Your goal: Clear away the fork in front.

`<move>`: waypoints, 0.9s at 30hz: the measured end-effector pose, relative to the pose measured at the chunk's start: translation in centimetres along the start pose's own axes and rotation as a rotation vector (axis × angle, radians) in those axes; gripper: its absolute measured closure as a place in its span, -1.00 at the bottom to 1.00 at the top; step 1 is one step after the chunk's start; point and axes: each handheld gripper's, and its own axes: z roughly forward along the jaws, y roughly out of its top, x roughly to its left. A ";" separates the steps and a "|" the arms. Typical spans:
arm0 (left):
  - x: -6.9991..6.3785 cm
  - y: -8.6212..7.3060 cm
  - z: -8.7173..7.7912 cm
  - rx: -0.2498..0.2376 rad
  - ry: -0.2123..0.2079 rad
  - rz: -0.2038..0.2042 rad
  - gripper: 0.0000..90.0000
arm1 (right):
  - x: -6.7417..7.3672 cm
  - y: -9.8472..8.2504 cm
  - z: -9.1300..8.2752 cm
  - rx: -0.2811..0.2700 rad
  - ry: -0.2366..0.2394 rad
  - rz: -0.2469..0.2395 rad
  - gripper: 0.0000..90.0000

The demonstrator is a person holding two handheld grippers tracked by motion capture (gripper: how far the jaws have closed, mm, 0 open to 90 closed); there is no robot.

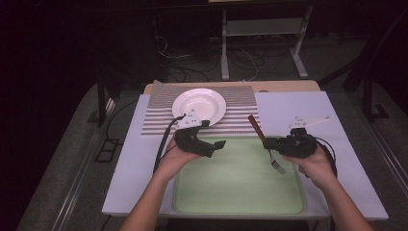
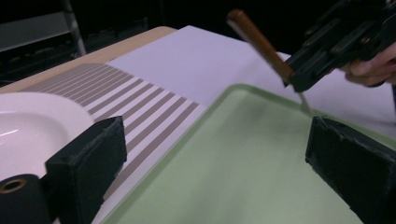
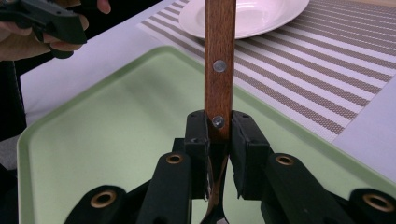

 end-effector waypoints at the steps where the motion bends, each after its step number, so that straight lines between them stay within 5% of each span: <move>1: -0.2 0.0 0.2 0.004 -0.009 -0.002 -0.87 | 0.1 0.0 0.1 0.004 0.003 -0.006 0.72; 6: -1.3 0.2 1.0 0.007 -0.027 0.004 -0.74 | 0.7 0.0 0.6 0.016 0.011 -0.026 0.72; 13: -2.4 0.4 1.7 -0.025 -0.043 -0.051 -0.63 | 2.0 0.2 1.4 0.027 0.037 -0.058 0.72; 27: -3.3 0.3 2.5 -0.024 -0.101 -0.096 -0.22 | 4.6 0.7 2.7 0.023 0.092 -0.119 0.72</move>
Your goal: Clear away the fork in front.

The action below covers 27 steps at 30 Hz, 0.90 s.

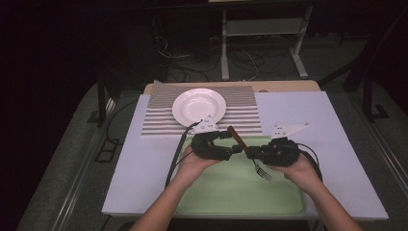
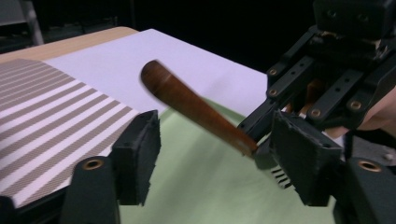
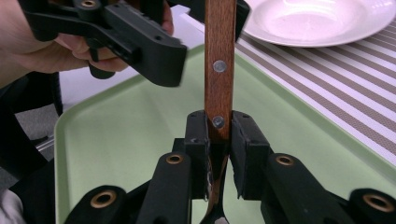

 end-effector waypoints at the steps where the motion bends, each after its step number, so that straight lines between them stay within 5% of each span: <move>1: 0.0 0.0 0.1 0.001 -0.007 -0.008 -0.18 | 0.1 0.0 0.1 0.000 0.003 -0.004 0.72; 27: -0.3 0.2 0.3 -0.027 -0.053 -0.073 0.61 | 1.5 0.6 1.0 -0.021 -0.038 -0.054 0.72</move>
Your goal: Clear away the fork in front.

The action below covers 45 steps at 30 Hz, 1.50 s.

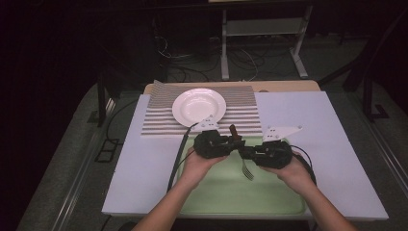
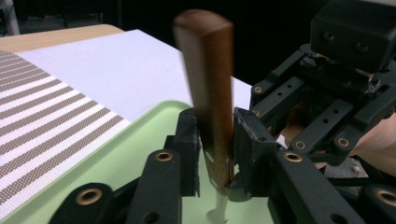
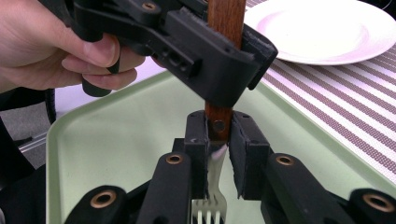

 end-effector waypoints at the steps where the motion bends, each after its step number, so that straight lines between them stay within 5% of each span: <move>1: 0.0 0.0 0.0 -0.002 -0.001 0.001 0.63 | 0.0 0.0 0.0 -0.001 -0.001 0.000 0.72; 11: -0.1 0.2 -0.2 -0.006 -0.020 0.010 0.69 | 0.2 0.0 0.0 -0.010 -0.002 -0.019 0.67; 20: 0.5 0.6 -1.6 -0.011 -0.026 0.027 0.71 | -0.8 -0.7 -0.6 -0.041 -0.040 -0.001 -0.25; 29: 1.1 0.8 -3.6 -0.002 -0.020 0.064 0.71 | -2.9 -2.6 -2.1 -0.069 -0.157 0.053 -0.69; 45: 2.3 0.5 -8.3 0.010 -0.013 0.070 0.70 | -3.9 -7.7 -5.9 -0.080 -0.217 0.070 -0.81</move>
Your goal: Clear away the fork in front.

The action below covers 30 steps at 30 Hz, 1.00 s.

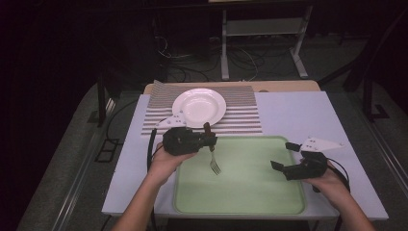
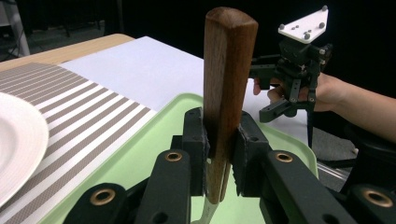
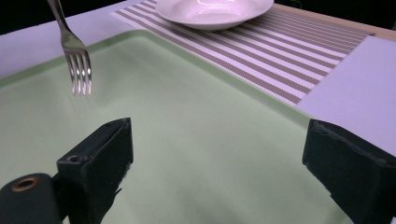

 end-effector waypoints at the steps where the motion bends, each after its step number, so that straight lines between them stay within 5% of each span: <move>1: 0.0 -0.1 -0.3 0.002 0.002 -0.001 0.70 | -0.1 -0.2 -0.2 -0.003 -0.002 0.001 -0.81; 20: -1.0 -2.1 -5.8 0.034 0.025 -0.042 0.70 | -0.9 -2.0 -1.8 -0.013 -0.032 0.037 -0.79; 30: -0.7 -3.1 -5.5 0.077 0.026 -0.059 0.70 | -0.6 -2.0 -1.6 -0.006 -0.025 0.027 -0.78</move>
